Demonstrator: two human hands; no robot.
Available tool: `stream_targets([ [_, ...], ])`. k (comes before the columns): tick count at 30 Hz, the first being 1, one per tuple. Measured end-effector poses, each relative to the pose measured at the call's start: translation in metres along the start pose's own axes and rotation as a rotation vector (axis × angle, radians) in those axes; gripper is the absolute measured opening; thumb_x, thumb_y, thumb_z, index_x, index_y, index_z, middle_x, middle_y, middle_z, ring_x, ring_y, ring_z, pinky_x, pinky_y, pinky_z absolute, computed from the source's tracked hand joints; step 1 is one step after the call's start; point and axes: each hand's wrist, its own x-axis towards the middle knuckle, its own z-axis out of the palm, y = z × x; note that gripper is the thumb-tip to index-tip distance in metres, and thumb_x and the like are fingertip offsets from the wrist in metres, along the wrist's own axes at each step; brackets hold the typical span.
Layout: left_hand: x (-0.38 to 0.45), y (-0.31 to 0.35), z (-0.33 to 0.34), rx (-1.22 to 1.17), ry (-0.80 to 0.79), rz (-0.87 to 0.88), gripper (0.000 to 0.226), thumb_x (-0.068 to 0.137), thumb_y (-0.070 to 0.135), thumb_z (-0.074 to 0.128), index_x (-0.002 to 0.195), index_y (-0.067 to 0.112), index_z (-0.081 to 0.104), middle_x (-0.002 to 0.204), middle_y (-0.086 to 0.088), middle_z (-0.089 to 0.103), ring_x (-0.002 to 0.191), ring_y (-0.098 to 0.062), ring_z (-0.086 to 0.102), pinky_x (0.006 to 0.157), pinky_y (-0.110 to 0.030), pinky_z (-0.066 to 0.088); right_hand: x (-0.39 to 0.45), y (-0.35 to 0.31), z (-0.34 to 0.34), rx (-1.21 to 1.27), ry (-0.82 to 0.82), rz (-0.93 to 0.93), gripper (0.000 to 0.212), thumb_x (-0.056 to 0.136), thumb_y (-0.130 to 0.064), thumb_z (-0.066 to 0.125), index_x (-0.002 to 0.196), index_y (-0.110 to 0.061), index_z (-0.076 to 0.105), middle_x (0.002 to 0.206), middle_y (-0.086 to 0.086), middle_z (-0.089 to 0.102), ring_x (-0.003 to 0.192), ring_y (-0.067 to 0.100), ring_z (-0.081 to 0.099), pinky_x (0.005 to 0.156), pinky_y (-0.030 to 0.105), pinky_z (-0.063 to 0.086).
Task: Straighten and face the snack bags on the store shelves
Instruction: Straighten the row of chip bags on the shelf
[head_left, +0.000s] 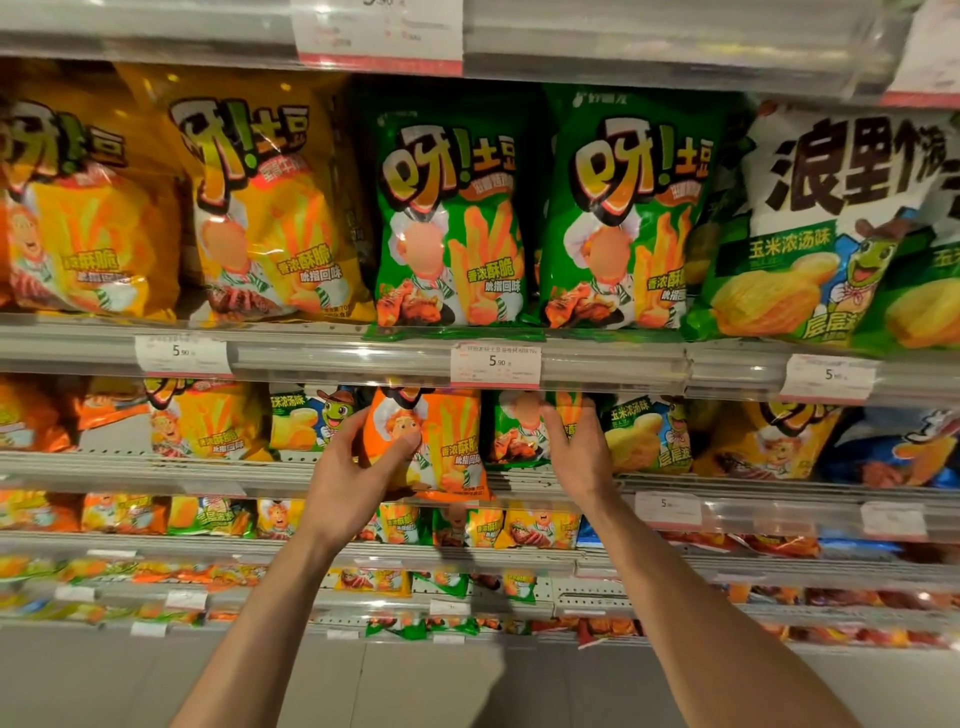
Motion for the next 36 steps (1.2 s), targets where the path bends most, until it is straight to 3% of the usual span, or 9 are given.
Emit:
stream_targets([
  [3,-0.002,0.002,0.001,-0.018,-0.001,-0.005,0.066,0.077,0.054,0.076,0.135,0.029,0.056,0.112,0.009,0.073,0.095,-0.003,0.073,0.073,-0.022,0.061,-0.012,0.002,-0.003,-0.01,-0.025,-0.011,0.06,0.098,-0.048,0.055,0.135,-0.002,0.049,0.118,0.014,0.066,0.108,0.032,0.065,0.088,0.046,0.055],
  [6,-0.004,0.001,0.003,-0.038,-0.013,-0.013,0.057,0.074,0.055,0.076,0.125,0.035,0.06,0.104,0.013,0.076,0.094,-0.003,0.073,0.076,-0.024,0.062,-0.026,0.007,-0.01,0.034,-0.096,0.035,0.073,0.088,-0.061,0.055,0.14,-0.01,0.045,0.112,0.001,0.068,0.103,0.022,0.068,0.082,0.034,0.055],
  [11,-0.004,-0.002,0.008,-0.022,-0.008,-0.031,0.07,0.075,0.055,0.076,0.136,0.026,0.057,0.115,0.006,0.073,0.098,-0.008,0.073,0.083,-0.032,0.062,-0.015,0.006,-0.013,-0.088,-0.23,0.053,0.076,0.1,-0.049,0.054,0.155,-0.004,0.028,0.146,0.014,0.056,0.133,0.031,0.054,0.106,0.043,0.049],
  [15,-0.001,-0.002,0.01,-0.007,-0.035,-0.044,0.076,0.076,0.056,0.076,0.14,0.023,0.054,0.12,0.002,0.071,0.107,-0.017,0.071,0.091,-0.045,0.061,-0.015,0.01,-0.011,-0.274,-0.308,0.072,0.087,0.102,-0.057,0.044,0.161,-0.002,0.013,0.158,0.017,0.043,0.141,0.035,0.048,0.111,0.043,0.046],
  [21,-0.002,-0.002,0.007,-0.022,-0.069,-0.061,0.079,0.071,0.061,0.077,0.138,0.025,0.055,0.117,0.005,0.071,0.102,-0.012,0.072,0.088,-0.045,0.062,-0.022,0.007,-0.021,-0.044,-0.263,0.131,0.06,0.094,-0.051,0.067,0.142,-0.017,0.05,0.122,-0.012,0.064,0.116,0.009,0.06,0.102,0.031,0.047],
  [25,-0.008,-0.005,-0.001,-0.06,-0.108,-0.068,0.066,0.066,0.063,0.078,0.124,0.039,0.056,0.109,0.011,0.071,0.092,0.0,0.072,0.08,-0.035,0.064,-0.045,0.003,-0.028,0.013,-0.153,0.142,0.049,0.097,-0.043,0.065,0.133,-0.012,0.054,0.124,0.005,0.067,0.116,0.016,0.062,0.103,0.046,0.05],
  [28,-0.014,-0.012,-0.011,-0.062,-0.142,-0.079,0.07,0.068,0.062,0.079,0.129,0.036,0.056,0.111,0.01,0.071,0.093,-0.002,0.072,0.081,-0.037,0.064,-0.072,-0.006,-0.029,0.107,-0.083,0.196,0.019,0.099,-0.033,0.066,0.117,-0.027,0.064,0.111,-0.016,0.072,0.108,0.005,0.067,0.087,0.019,0.053],
  [31,-0.021,-0.021,-0.024,-0.07,-0.182,-0.099,0.073,0.068,0.059,0.079,0.132,0.033,0.057,0.111,0.009,0.072,0.097,-0.008,0.073,0.084,-0.042,0.064,-0.105,-0.013,-0.02,0.181,-0.041,0.3,0.022,0.098,-0.02,0.068,0.119,-0.02,0.064,0.096,-0.014,0.072,0.086,-0.009,0.067,0.073,0.005,0.048],
  [36,-0.035,-0.036,-0.05,-0.078,-0.199,-0.11,0.069,0.071,0.053,0.081,0.133,0.032,0.058,0.108,0.011,0.075,0.098,-0.006,0.073,0.087,-0.041,0.062,-0.151,-0.029,-0.002,0.301,-0.029,0.374,0.021,0.098,-0.013,0.067,0.119,-0.012,0.064,0.092,0.001,0.072,0.078,0.003,0.069,0.077,0.019,0.054],
])
